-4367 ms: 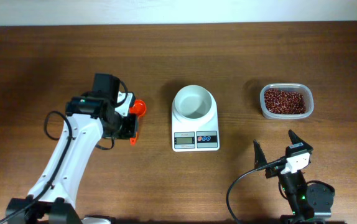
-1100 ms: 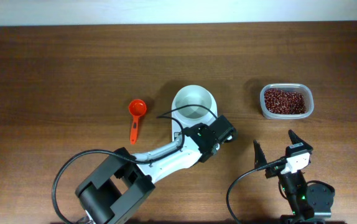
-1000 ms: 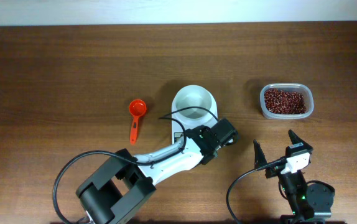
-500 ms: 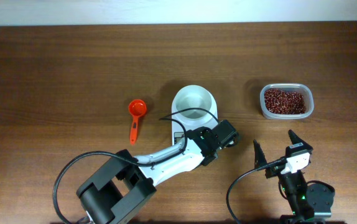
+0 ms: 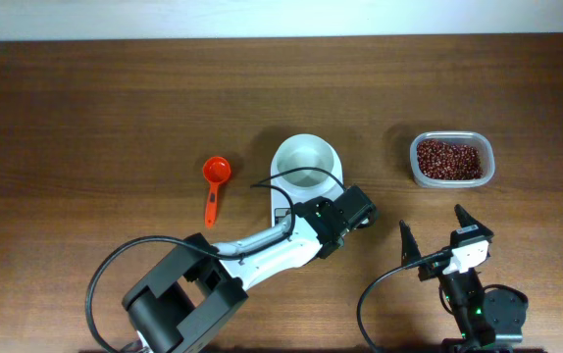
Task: Scoop item into bowl and weigh 50g on scale
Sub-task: 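Press the scale's tare button with the left gripper tip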
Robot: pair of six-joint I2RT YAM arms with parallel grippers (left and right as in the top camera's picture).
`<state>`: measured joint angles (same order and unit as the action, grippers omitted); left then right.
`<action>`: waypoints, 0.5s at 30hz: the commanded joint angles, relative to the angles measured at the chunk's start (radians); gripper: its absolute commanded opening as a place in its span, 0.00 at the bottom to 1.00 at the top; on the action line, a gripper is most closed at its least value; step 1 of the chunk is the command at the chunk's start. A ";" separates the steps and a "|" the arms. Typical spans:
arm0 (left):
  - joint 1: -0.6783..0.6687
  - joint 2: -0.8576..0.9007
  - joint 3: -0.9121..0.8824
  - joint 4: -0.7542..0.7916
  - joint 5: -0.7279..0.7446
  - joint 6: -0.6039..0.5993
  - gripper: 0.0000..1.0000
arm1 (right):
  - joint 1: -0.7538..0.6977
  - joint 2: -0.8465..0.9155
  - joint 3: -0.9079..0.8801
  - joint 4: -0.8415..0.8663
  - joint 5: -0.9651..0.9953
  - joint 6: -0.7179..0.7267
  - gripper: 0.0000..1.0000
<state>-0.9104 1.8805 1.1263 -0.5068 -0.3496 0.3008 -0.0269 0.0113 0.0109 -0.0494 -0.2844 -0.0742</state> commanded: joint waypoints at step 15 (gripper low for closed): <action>0.033 0.067 0.003 0.022 0.013 0.030 0.00 | 0.005 -0.008 -0.005 -0.005 0.005 0.011 0.99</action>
<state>-0.9035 1.8927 1.1381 -0.4976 -0.3637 0.3195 -0.0269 0.0109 0.0109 -0.0494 -0.2844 -0.0746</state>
